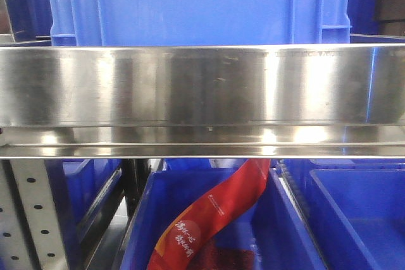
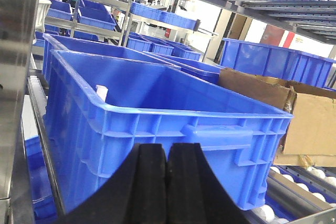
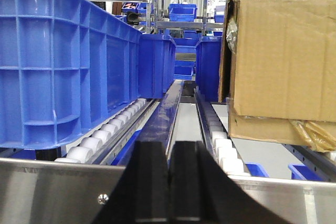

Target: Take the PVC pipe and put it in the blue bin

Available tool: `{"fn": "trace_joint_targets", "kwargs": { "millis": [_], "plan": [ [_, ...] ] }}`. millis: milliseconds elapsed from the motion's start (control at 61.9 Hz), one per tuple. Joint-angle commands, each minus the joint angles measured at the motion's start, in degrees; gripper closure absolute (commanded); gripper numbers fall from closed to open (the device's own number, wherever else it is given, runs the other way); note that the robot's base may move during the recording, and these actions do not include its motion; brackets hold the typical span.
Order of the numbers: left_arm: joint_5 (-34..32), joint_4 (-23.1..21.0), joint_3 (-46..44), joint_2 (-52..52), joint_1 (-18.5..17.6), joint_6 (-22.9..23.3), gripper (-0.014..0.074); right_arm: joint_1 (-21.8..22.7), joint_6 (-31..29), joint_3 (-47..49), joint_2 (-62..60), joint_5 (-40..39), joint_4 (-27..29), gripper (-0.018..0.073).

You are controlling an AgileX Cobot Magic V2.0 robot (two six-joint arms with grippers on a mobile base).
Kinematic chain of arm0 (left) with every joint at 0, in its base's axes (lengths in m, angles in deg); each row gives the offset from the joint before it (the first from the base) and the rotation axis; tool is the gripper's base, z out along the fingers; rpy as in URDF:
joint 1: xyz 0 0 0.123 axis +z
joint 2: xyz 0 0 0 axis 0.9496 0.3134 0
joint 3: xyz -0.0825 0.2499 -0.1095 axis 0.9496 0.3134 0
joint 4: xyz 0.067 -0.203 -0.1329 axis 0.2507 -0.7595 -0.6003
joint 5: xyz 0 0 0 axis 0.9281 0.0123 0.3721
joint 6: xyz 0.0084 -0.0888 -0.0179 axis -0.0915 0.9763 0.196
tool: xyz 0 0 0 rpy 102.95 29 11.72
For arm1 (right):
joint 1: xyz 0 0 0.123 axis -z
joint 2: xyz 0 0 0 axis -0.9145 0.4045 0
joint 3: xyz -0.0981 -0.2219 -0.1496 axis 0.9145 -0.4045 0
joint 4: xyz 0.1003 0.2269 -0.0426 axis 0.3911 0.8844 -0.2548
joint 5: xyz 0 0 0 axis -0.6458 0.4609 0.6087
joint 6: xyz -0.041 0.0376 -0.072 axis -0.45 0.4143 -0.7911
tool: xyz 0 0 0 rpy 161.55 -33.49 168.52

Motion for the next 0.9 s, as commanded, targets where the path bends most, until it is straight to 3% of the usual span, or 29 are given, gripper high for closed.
{"fn": "trace_joint_targets", "kwargs": {
  "millis": [0,468,711,888],
  "plan": [
    [-0.8,-0.33,0.13,-0.27,0.01,0.07,0.0707,0.29,-0.05,0.0,-0.16,-1.45,-0.25,0.0727],
    [-0.77,0.31,0.27,-0.27,0.01,0.07,0.0707,0.29,-0.05,0.0,-0.16,-1.45,-0.25,0.0727],
    [-10.01,19.14,8.01,-4.34,0.79,0.07,0.0707,0.29,-0.05,0.0,-0.16,-1.45,-0.25,0.0727],
    [-8.92,20.1,15.98,-11.05,6.95,0.07,0.0707,0.29,-0.05,0.0,-0.16,-1.45,-0.25,0.0727]
  ]
}}
